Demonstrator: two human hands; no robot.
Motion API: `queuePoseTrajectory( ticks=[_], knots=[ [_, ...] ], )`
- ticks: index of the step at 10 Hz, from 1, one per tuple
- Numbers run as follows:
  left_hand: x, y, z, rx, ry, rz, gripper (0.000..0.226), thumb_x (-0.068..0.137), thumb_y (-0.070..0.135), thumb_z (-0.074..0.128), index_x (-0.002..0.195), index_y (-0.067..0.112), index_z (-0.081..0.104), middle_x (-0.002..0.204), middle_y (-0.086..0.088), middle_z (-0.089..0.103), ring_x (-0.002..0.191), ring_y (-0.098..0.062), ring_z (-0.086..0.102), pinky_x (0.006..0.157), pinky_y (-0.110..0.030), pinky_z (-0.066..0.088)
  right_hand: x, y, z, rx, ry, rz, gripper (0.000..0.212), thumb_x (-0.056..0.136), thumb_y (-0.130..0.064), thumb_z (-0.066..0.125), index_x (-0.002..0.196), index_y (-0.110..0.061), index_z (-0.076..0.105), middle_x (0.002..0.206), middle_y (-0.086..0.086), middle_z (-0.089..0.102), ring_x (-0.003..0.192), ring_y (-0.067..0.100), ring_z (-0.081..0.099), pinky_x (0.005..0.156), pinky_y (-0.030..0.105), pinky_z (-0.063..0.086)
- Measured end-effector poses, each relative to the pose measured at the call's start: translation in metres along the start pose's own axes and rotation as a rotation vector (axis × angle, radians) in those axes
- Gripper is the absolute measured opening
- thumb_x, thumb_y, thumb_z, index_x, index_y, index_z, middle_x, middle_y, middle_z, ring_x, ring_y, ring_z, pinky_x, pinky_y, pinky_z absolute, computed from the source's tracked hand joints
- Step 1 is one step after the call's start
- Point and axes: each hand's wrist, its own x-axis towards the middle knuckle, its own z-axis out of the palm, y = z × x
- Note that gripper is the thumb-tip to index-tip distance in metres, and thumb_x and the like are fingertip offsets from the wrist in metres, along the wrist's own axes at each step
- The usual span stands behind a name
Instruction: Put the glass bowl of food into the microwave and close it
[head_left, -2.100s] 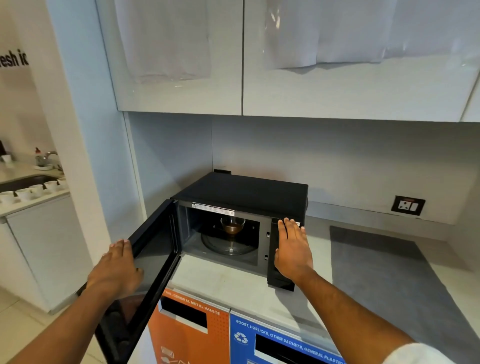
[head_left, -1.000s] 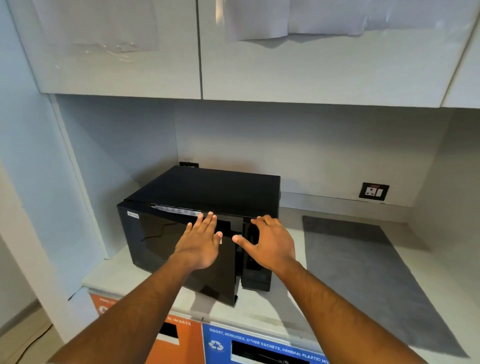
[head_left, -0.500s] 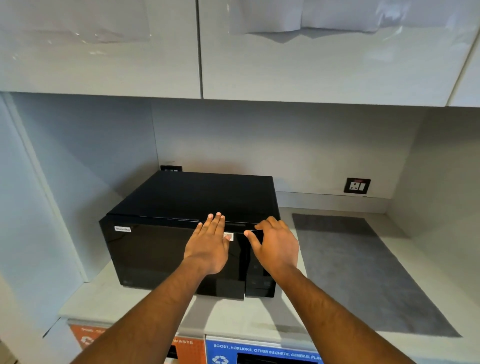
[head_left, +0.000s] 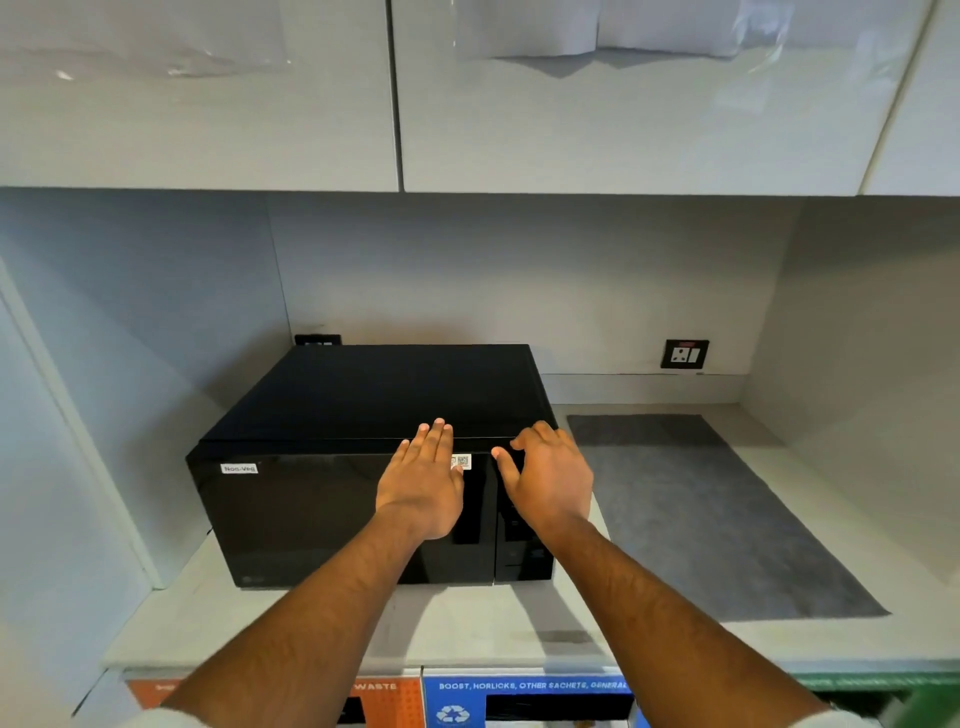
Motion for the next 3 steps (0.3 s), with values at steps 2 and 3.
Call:
queuePoseTrajectory(
  ticks=[2, 3],
  knots=[
    [-0.005, 0.002, -0.02, -0.016, -0.138, -0.005, 0.064, 0.105, 0.041, 0.02, 0.16, 0.015, -0.002, 0.171, -0.001, -0.008, 0.158, -0.02, -0.007, 0.129, -0.04, 0.002, -0.006, 0.002, -0.024, -0.087, -0.173, -0.138, 0.047, 0.096, -0.052, 0.055, 0.133, -0.023, 0.062, 0.13, -0.002, 0.065, 0.12, 0.02, 0.061, 0.091, 0.036, 0.057],
    [-0.016, 0.011, -0.023, -0.011, -0.068, 0.033, 0.066, 0.105, 0.044, 0.02, 0.159, 0.017, -0.006, 0.17, 0.0, -0.012, 0.157, -0.02, -0.01, 0.129, -0.042, 0.002, -0.006, 0.008, -0.034, -0.083, -0.286, -0.191, 0.063, 0.095, -0.056, 0.056, 0.148, -0.023, 0.048, 0.148, 0.001, 0.055, 0.137, 0.024, 0.052, 0.108, 0.041, 0.05]
  ],
)
